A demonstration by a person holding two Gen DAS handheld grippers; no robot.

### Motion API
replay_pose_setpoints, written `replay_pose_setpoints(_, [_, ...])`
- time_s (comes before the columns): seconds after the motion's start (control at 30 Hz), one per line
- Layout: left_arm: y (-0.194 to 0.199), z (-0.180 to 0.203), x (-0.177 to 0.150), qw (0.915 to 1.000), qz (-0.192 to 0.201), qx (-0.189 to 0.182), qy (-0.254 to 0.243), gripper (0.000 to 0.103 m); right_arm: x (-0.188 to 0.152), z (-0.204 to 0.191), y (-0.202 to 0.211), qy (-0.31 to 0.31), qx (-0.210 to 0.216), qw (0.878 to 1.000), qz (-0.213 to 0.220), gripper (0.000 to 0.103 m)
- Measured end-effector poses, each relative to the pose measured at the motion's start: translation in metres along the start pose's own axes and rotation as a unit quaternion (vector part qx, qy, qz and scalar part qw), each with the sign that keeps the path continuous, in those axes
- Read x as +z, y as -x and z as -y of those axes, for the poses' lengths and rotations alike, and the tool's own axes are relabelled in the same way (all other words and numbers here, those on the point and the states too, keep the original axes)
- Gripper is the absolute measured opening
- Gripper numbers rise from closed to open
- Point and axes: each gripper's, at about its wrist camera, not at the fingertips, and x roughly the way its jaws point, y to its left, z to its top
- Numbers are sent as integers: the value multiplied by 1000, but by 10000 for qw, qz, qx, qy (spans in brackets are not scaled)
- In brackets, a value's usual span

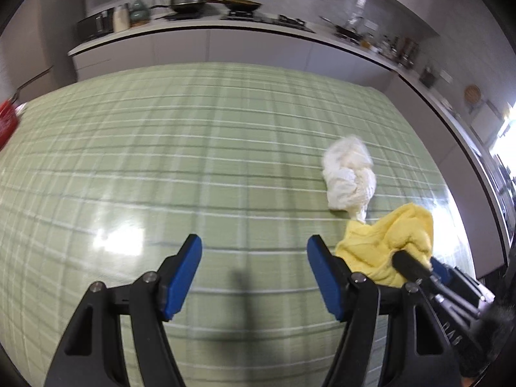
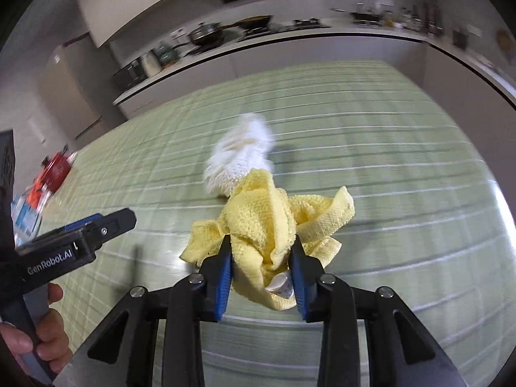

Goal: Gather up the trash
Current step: 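Grasp the yellow cloth with the right tool while the left tool grasps the white paper towel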

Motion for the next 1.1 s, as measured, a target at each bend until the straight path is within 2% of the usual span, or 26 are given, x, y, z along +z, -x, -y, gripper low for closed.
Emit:
replay_pose_setpoints(0.17, [-11,39,1,9994,-92,-176,-297,69,7,44,12,-304,-250,9991,143,35])
replay_pose_setpoints(0.43, [-25,76,13,9984,-151,-324,-432,69,23,98,19,-590,-456,9967,316,35])
replay_pose_setpoints(0.63, [-37,90,27,9981,-136,-403,-437,69,33,120,13,-689,-483,9959,337,35])
replay_pose_setpoints(0.9, [-51,95,32,9987,-130,-71,-490,69,42,134,7,-724,-538,9951,405,35])
replay_pose_setpoints(1.1, [-57,100,39,9985,-120,-104,-516,69,46,137,-2,-741,-673,9943,354,35])
